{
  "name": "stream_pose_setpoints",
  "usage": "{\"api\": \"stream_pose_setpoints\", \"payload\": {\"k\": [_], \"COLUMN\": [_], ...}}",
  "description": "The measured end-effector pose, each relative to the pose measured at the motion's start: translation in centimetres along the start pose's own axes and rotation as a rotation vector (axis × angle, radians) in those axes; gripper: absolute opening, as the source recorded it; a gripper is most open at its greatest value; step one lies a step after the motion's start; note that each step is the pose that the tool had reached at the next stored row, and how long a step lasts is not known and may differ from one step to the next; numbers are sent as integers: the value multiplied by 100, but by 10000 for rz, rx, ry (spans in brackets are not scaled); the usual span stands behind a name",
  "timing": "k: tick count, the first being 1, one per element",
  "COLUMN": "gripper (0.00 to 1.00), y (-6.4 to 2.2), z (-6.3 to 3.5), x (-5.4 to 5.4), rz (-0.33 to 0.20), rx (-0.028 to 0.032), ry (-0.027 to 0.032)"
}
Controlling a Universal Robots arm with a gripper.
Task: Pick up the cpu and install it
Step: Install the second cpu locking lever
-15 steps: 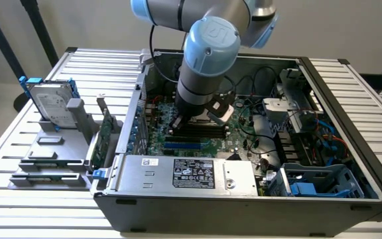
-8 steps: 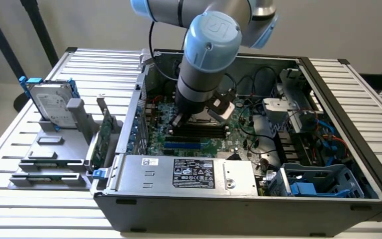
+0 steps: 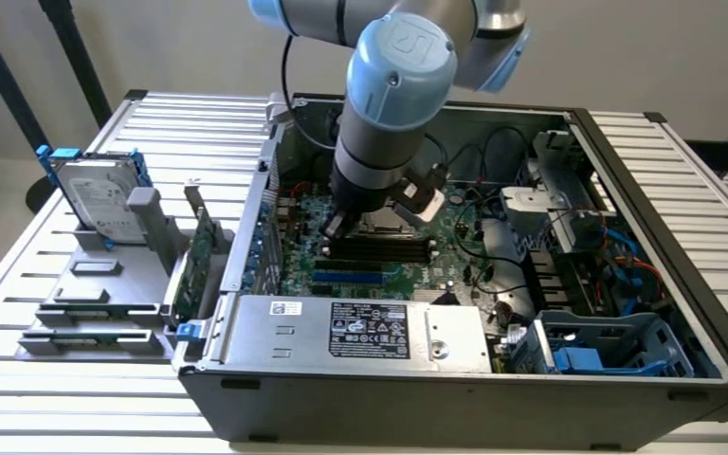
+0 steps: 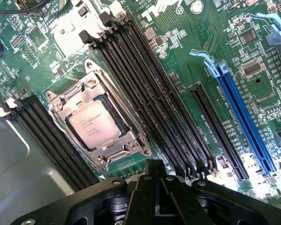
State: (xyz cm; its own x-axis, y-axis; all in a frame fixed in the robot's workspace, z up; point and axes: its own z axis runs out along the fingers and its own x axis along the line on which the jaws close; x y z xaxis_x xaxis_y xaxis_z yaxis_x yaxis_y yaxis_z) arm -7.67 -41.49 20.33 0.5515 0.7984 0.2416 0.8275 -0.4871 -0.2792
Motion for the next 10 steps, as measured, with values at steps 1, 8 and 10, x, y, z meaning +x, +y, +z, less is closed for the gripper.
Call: {"api": "stream_pose_setpoints", "payload": {"k": [1, 8, 10], "gripper": [11, 11, 11], "y": [-10, -67, -68], "z": [-6, -13, -13], "x": [1, 10, 10], "rz": [-11, -30, -30], "rx": [3, 8, 8], "ry": [-4, -12, -12]}}
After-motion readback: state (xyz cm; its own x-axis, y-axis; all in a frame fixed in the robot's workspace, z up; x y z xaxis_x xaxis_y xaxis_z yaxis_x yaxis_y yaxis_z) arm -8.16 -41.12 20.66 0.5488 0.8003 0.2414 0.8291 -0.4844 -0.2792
